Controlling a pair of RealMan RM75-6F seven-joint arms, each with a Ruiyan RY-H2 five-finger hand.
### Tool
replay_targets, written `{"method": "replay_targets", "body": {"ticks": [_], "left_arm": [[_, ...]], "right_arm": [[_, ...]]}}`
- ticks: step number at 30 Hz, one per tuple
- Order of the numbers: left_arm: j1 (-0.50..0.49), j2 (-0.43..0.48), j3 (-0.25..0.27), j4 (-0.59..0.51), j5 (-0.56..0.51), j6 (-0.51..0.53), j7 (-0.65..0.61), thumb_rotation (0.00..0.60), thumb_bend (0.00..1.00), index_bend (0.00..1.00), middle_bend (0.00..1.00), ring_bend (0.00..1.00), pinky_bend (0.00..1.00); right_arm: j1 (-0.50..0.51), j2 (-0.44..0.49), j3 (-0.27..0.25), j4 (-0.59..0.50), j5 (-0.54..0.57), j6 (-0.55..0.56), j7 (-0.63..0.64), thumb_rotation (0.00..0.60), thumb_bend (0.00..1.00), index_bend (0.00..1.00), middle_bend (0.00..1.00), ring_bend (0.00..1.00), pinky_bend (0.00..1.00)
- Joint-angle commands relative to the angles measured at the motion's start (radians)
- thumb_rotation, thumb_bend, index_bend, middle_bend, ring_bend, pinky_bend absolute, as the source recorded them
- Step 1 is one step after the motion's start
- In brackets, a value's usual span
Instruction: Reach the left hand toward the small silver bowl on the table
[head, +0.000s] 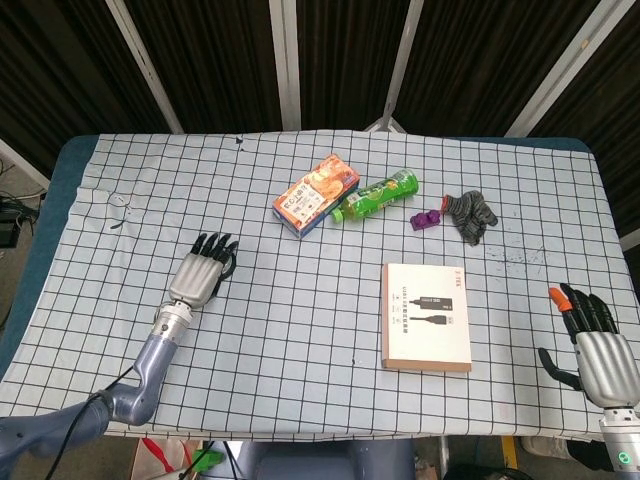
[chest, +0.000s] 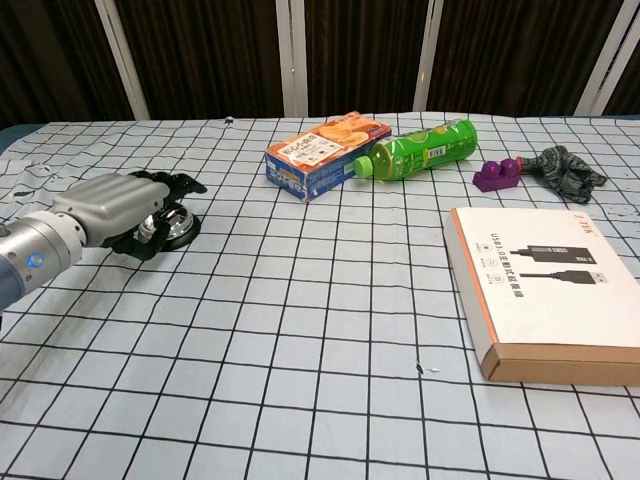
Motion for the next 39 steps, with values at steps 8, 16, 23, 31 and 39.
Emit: {"method": "replay_targets", "body": {"ticks": [8, 16, 23, 31, 39], "left_arm": [[0.193, 0.415, 0.061, -0.705, 0.198, 0.382, 0.179, 0.600, 0.92, 0.00, 0.00, 0.00, 0.00], [0.432, 0.691, 0.267, -0.958, 0.285, 0.579, 0.213, 0.600, 0.91, 0.00, 0.00, 0.00, 0.00], [0.546, 0.752, 0.332, -0.848, 0.363, 0.672, 0.008, 0.600, 0.91, 0.00, 0.00, 0.00, 0.00], [0.626, 0.691, 0.323, -0.651, 0.395, 0.754, -0.227, 0.600, 0.91, 0.00, 0.00, 0.00, 0.00], [0.650, 0.676, 0.287, -0.593, 0.366, 0.754, -0.289, 0.600, 0.91, 0.00, 0.00, 0.00, 0.00]], "right_arm": [[-0.002, -0.002, -0.004, -0.009, -0.008, 0.005, -0.015, 0.600, 0.39, 0.08, 0.00, 0.00, 0.00], [-0.014, 0.003, -0.010, -0.020, -0.030, 0.034, -0.011, 0.600, 0.39, 0.08, 0.00, 0.00, 0.00], [-0.018, 0.005, -0.012, -0.023, -0.039, 0.042, -0.011, 0.600, 0.39, 0.08, 0.00, 0.00, 0.00], [-0.019, 0.004, -0.008, -0.019, -0.033, 0.044, -0.008, 0.600, 0.39, 0.08, 0.00, 0.00, 0.00], [-0.016, 0.001, -0.008, -0.016, -0.038, 0.042, -0.007, 0.600, 0.39, 0.08, 0.00, 0.00, 0.00]]}}
